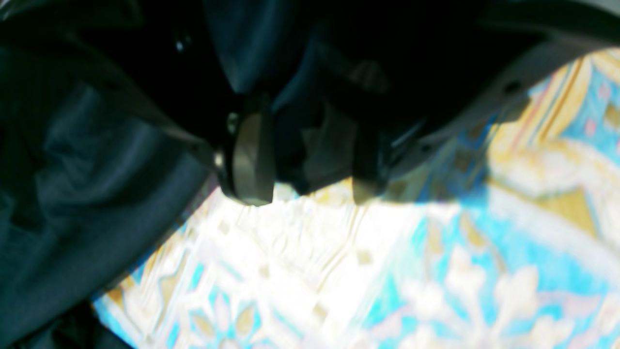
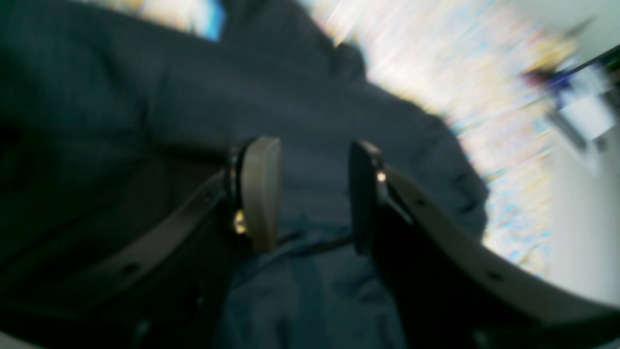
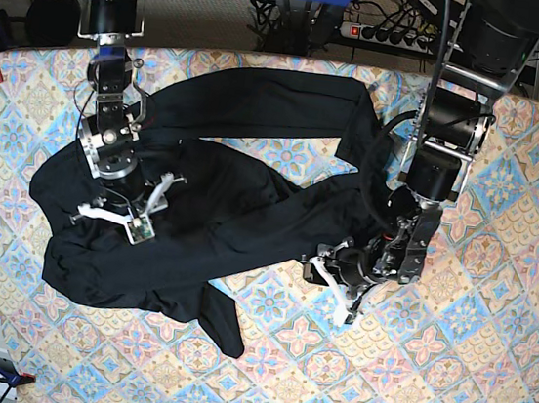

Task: Layout the t-shirt on the table in an organized manner, then fold the t-shirt properly
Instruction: 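Regrasp the shirt with both grippers and pull the body open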

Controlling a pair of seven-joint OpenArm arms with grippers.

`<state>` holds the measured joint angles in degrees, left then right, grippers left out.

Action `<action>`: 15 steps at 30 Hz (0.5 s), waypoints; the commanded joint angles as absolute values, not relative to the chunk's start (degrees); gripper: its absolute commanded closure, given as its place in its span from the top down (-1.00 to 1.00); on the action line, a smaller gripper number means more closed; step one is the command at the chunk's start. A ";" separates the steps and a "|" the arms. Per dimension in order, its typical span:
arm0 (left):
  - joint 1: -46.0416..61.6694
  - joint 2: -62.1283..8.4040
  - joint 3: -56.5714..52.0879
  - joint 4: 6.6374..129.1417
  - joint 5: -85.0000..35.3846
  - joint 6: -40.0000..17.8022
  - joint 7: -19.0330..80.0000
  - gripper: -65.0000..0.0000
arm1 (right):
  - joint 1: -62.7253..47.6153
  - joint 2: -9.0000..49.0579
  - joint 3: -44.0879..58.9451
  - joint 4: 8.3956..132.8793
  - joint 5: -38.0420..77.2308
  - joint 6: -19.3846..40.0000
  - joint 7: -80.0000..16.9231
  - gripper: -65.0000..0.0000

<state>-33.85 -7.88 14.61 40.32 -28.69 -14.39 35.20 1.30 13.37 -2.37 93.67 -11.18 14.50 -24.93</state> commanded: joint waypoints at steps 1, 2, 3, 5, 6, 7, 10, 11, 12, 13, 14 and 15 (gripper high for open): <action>-33.98 -7.69 15.60 40.31 -28.00 -14.20 37.85 -0.23 | 0.75 14.02 -1.45 94.73 -11.03 14.20 -24.57 -0.33; -33.98 -7.69 15.96 40.31 -28.00 -14.20 37.85 -0.30 | 0.48 14.02 -1.19 94.81 -11.03 14.20 -24.57 -0.33; -34.07 -7.69 15.96 40.31 -28.00 -14.20 37.85 -0.44 | 0.48 14.02 -1.19 94.81 -11.03 14.20 -24.57 -0.33; -34.24 -8.04 15.78 40.40 -28.09 -14.20 37.76 -0.83 | 0.48 14.02 -1.19 94.90 -11.03 14.20 -24.57 -0.33; -34.77 -8.13 15.69 40.48 -28.09 -14.11 37.58 -1.00 | 0.48 14.02 -1.19 94.90 -11.03 14.20 -24.57 -0.33; -35.21 -8.31 14.99 40.92 -28.09 -14.11 37.41 -1.00 | 0.48 14.02 -1.19 94.90 -11.03 14.20 -24.57 -0.33; -35.21 -10.95 11.38 44.26 -28.09 -14.11 38.64 -0.95 | 0.40 14.02 -1.36 94.99 -11.03 14.20 -24.57 -0.33; -35.21 -11.65 9.89 45.49 -28.09 -14.20 39.34 -0.97 | 0.40 14.02 -1.36 94.99 -11.03 14.20 -24.57 -0.33; -35.21 -12.44 8.57 46.64 -28.09 -14.20 39.96 -1.00 | 0.40 14.02 -1.45 94.99 -11.03 14.20 -24.57 -0.33; -35.21 -13.32 7.25 47.78 -28.09 -14.20 40.57 -1.00 | 0.40 13.93 -1.54 94.99 -11.03 14.20 -24.57 -0.33; -35.21 -14.11 5.85 49.01 -28.09 -14.29 41.10 -1.00 | 0.40 13.93 -1.54 94.99 -11.03 14.20 -24.57 -0.33; -35.30 -14.81 4.26 50.33 -28.09 -14.29 41.63 -1.00 | 0.40 13.93 -1.63 94.99 -11.03 14.20 -24.57 -0.33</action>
